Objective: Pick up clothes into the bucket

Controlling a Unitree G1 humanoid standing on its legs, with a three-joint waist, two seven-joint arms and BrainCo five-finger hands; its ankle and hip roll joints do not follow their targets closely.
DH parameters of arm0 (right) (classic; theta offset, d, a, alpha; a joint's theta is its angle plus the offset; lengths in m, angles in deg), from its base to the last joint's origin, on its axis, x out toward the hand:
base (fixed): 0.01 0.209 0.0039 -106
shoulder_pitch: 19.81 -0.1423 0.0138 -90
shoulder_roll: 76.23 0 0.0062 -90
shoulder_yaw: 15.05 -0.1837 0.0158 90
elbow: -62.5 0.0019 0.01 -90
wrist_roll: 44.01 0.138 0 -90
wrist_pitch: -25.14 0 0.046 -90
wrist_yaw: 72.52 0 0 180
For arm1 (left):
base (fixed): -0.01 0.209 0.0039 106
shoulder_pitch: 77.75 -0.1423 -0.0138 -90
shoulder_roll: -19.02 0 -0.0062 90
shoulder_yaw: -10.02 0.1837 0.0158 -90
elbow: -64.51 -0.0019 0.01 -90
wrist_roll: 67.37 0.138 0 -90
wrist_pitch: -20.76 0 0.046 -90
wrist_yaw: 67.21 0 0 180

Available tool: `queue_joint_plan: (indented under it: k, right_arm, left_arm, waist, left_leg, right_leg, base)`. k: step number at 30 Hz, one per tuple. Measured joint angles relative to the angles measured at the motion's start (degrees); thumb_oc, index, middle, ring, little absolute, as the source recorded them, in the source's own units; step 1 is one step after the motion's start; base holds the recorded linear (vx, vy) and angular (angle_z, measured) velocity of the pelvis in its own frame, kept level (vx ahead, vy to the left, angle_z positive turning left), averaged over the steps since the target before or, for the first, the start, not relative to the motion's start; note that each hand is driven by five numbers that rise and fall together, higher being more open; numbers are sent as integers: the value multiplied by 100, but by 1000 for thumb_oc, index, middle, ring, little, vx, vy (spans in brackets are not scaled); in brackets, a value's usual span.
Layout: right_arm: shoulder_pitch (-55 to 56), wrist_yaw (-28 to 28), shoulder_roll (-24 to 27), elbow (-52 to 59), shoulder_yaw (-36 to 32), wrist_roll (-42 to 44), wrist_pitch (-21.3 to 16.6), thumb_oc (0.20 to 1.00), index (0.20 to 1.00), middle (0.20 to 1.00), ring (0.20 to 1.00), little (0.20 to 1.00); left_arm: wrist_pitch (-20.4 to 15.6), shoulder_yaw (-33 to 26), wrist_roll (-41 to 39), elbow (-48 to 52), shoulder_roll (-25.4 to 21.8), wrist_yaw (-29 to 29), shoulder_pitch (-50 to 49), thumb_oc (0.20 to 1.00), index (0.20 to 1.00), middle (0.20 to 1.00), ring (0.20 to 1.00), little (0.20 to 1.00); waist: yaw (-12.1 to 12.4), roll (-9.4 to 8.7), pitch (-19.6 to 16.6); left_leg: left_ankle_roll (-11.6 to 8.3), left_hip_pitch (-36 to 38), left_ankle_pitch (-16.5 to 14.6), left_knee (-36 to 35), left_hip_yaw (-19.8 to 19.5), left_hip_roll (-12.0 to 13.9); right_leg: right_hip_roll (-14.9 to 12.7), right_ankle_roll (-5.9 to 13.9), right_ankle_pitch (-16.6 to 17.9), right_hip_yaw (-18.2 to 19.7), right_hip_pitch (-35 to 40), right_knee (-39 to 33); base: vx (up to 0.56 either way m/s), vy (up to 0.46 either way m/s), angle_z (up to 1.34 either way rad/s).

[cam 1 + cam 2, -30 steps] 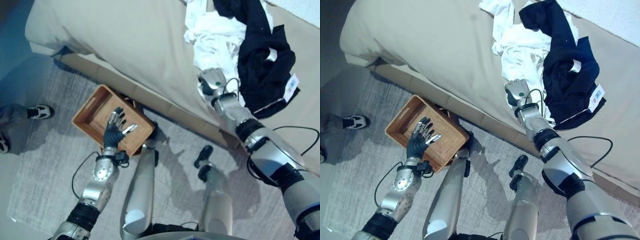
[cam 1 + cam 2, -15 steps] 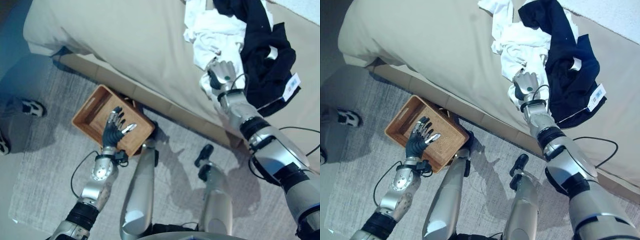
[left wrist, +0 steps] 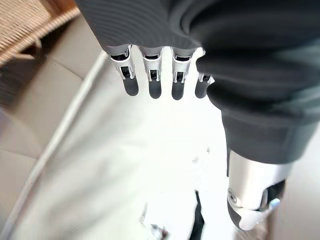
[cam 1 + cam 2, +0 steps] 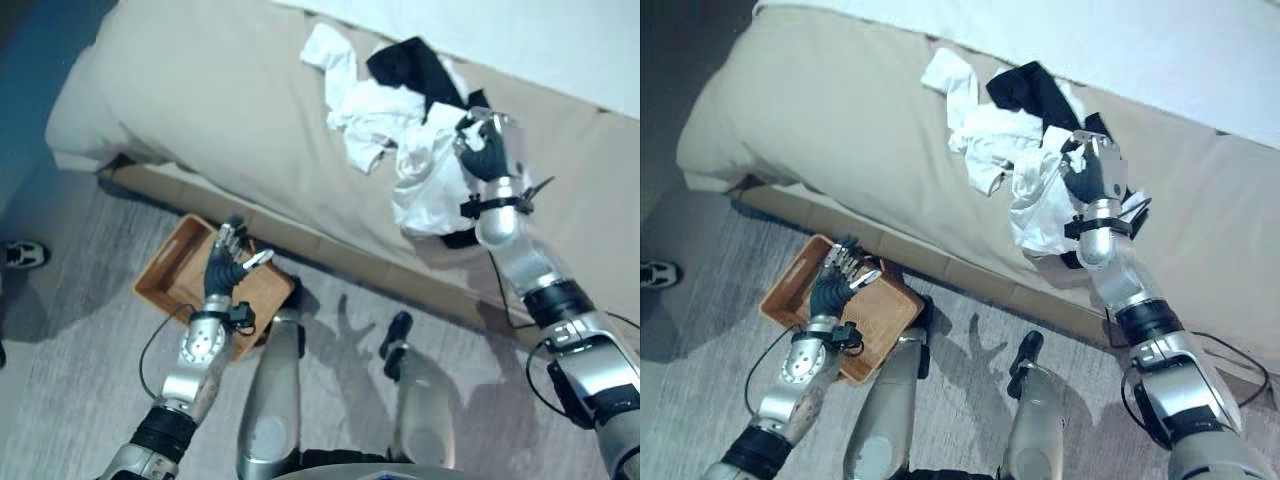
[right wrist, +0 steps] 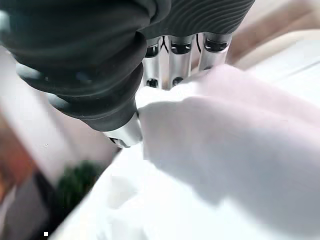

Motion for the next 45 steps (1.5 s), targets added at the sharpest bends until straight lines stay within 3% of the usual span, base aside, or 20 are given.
queue_joint_plan:
  k: [3,7,17,26,27,35,41,45]
  right_arm:
    - [85,-239,-21,90,-236,1012,-287,200,200,200,200,200]
    - [122,-615,15,371,-425,1740,-469,200,200,200,200,200]
    - [122,-1219,384,853,-460,2621,-654,200,200,200,200,200]
    - [-334,-1865,1086,1299,-201,3588,-657,200,200,200,200,200]
    - [-465,-1988,1110,1303,0,3750,-639,200,200,200,200,200]
    - [-525,-2632,1012,1499,917,4140,-525,200,200,200,200,200]
    - [-230,-2942,865,1524,1161,4290,-234,200,200,200,200,200]
    - [134,-3108,817,1663,1200,4442,-115,200,200,200,200,200]
  left_arm:
    - [30,-125,-2,-307,64,73,17,1000,1000,1000,1000,1000]
    - [116,-166,-2,-358,109,206,-19,1000,1000,1000,1000,1000]
    - [262,-175,3,-367,205,467,-245,1000,1000,1000,1000,1000]
    - [535,-146,469,-256,51,519,-148,1000,1000,1000,1000,1000]
    - [568,-70,479,-255,7,526,65,1000,1000,1000,1000,1000]
    - [607,556,683,55,-91,524,1904,1000,1000,1000,1000,1000]
    - [642,1070,664,-73,-73,657,2418,1000,1000,1000,1000,1000]
    - [737,1279,-53,-359,-19,753,2616,1000,1000,1000,1000,1000]
  waist:
    - [-117,-57,-123]
    - [-157,-122,-343]
    - [-283,-243,-1340]
    - [-638,-396,-1864]
    - [-566,-399,-1912]
    - [-872,-390,-2338]
    - [-921,-270,-2424]
    - [-922,-204,-2462]
  left_leg:
    - [2,369,4,-214,83,43]
    - [-17,824,50,-509,219,77]
    - [-31,1691,82,-1139,377,99]
    - [-145,2303,155,-1629,662,241]
    - [-172,2436,173,-1703,725,242]
    - [-245,2807,219,-1910,947,353]
    - [-265,2977,233,-2003,1004,399]
    - [-263,3002,234,-2012,1013,395]
  right_leg:
    - [49,42,106,-27,324,-264]
    - [141,98,314,-32,779,-666]
    - [345,129,512,-104,1693,-1572]
    - [525,130,579,73,2032,-1890]
    - [563,141,610,147,2118,-1953]
    - [700,148,639,326,2314,-2101]
    - [755,141,653,406,2392,-2148]
    - [753,141,654,436,2397,-2148]
  base:
    - [103,-30,-17]
    - [85,-40,-14]
    - [63,-27,-5]
    - [47,-13,-15]
    - [31,-20,-27]
    - [24,-16,-15]
    - [10,-2,-8]
    - [4,1,-3]
